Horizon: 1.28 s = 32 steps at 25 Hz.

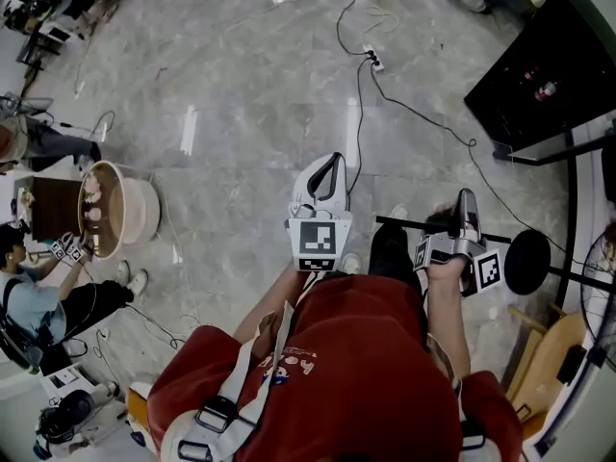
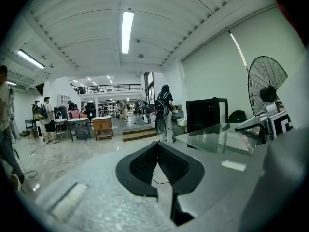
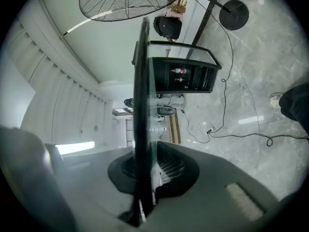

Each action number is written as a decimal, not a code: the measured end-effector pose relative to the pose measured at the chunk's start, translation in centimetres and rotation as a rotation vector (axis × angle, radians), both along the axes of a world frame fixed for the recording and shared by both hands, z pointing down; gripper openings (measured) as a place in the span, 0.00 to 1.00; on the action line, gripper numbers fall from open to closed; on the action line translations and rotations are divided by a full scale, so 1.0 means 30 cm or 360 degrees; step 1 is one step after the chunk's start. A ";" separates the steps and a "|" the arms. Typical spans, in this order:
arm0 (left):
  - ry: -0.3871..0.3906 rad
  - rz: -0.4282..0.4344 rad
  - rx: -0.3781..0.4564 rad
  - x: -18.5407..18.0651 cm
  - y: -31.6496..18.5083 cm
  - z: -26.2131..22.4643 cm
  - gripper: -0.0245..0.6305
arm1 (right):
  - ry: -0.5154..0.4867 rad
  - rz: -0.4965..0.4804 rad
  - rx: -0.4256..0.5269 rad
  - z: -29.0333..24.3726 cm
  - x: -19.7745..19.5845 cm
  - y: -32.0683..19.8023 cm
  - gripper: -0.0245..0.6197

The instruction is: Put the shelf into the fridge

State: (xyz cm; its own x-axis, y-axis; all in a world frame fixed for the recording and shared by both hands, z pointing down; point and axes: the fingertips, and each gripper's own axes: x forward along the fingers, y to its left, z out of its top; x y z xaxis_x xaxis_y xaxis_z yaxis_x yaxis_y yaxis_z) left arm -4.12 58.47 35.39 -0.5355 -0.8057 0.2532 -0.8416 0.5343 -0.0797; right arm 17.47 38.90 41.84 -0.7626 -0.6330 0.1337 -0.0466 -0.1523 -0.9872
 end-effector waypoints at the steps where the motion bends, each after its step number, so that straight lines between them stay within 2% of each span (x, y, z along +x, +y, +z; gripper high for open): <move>1: 0.0002 0.0006 -0.0008 -0.013 -0.035 0.001 0.05 | 0.0004 0.0003 -0.0008 0.002 -0.012 -0.030 0.05; 10: 0.0012 0.0084 -0.0048 -0.092 -0.422 -0.018 0.05 | 0.0042 0.0071 -0.0057 0.030 -0.048 -0.374 0.05; 19: 0.0028 0.0186 -0.0106 -0.110 -0.827 -0.020 0.05 | 0.0060 0.0155 -0.0120 0.066 -0.038 -0.706 0.05; 23: -0.0008 0.0247 -0.0125 -0.110 -0.986 -0.009 0.05 | 0.0041 0.0202 -0.0145 0.096 -0.036 -0.844 0.05; 32: -0.0046 0.0294 -0.0097 -0.135 -1.216 -0.032 0.05 | 0.0051 0.0238 -0.0122 0.104 -0.050 -1.057 0.05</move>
